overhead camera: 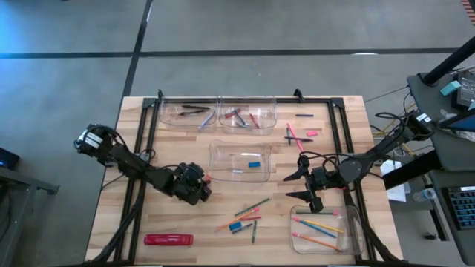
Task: Sort crayons/erasers/pens/pencils in bins
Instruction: Put the orange eraser into the middle transparent bin
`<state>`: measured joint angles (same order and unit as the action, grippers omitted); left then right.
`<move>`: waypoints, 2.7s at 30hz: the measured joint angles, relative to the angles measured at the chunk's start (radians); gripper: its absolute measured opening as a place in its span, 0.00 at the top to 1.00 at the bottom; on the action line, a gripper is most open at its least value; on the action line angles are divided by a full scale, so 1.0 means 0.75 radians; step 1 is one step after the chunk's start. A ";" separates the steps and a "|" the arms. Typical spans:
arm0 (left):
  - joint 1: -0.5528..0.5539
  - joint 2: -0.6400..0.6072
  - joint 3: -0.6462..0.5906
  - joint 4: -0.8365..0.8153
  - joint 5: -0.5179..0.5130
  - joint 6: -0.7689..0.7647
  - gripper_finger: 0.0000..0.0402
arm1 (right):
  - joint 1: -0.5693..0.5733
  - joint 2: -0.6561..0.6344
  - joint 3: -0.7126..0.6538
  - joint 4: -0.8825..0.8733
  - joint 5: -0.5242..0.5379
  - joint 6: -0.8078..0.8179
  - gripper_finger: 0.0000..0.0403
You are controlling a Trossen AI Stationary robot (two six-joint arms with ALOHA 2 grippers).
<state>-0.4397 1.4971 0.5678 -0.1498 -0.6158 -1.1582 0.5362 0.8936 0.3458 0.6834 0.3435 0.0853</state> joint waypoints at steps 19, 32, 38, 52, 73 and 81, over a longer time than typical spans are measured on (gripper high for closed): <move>-0.003 0.119 0.048 0.023 0.038 -0.018 0.60 | 0.000 0.000 0.000 0.000 0.000 0.000 0.46; 0.001 0.035 0.040 -0.197 0.067 -0.070 0.60 | 0.000 0.000 0.000 -0.003 0.000 -0.002 0.46; 0.001 0.028 0.038 -0.242 0.061 -0.093 0.60 | 0.000 0.000 -0.001 -0.008 0.000 -0.010 0.46; 0.002 0.011 0.028 -0.293 0.075 -0.091 0.95 | 0.000 0.000 0.000 -0.007 0.001 -0.010 0.46; -0.021 -0.737 0.123 0.143 -0.078 0.790 0.97 | 0.000 0.000 0.000 -0.007 0.007 -0.012 0.46; 0.023 -0.642 0.170 0.475 -0.040 1.166 0.97 | 0.000 0.000 0.001 -0.007 0.035 -0.006 0.46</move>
<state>-0.4224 1.0159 0.6953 0.2062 -0.6458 -0.2840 0.5362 0.8936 0.3462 0.6784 0.3695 0.0810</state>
